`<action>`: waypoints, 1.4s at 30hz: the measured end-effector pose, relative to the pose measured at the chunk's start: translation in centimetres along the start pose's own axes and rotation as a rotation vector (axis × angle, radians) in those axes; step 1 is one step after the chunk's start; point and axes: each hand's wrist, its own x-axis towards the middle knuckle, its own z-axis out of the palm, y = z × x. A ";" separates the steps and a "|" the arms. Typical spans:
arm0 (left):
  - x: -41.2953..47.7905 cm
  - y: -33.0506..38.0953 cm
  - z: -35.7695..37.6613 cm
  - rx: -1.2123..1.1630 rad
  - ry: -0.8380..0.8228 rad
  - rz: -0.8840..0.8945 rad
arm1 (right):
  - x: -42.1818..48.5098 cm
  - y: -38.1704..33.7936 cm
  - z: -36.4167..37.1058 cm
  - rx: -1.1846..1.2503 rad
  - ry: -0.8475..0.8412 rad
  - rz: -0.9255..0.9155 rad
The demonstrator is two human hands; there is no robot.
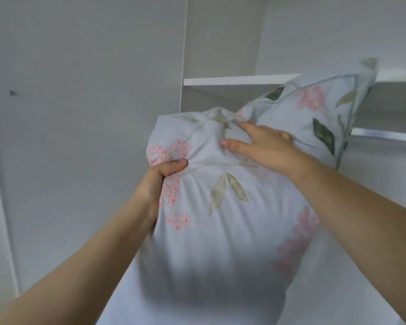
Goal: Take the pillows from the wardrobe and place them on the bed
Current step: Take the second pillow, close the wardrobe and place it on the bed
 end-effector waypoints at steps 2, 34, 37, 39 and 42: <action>-1.3 -0.7 -0.7 -0.005 0.027 -0.014 | -0.7 -0.6 1.0 0.201 -0.154 -0.020; -10.7 -3.9 -20.9 0.690 0.939 0.324 | -10.9 -10.9 20.8 0.347 -0.438 0.094; -10.9 -3.0 -21.5 0.715 1.068 0.435 | -11.3 -12.3 21.9 0.371 -0.446 0.116; -10.7 -2.6 -23.0 0.763 1.078 0.379 | -11.5 -13.2 22.6 0.382 -0.454 0.128; -10.3 -2.1 -25.5 0.833 0.908 0.194 | -11.6 -14.2 23.5 0.388 -0.462 0.139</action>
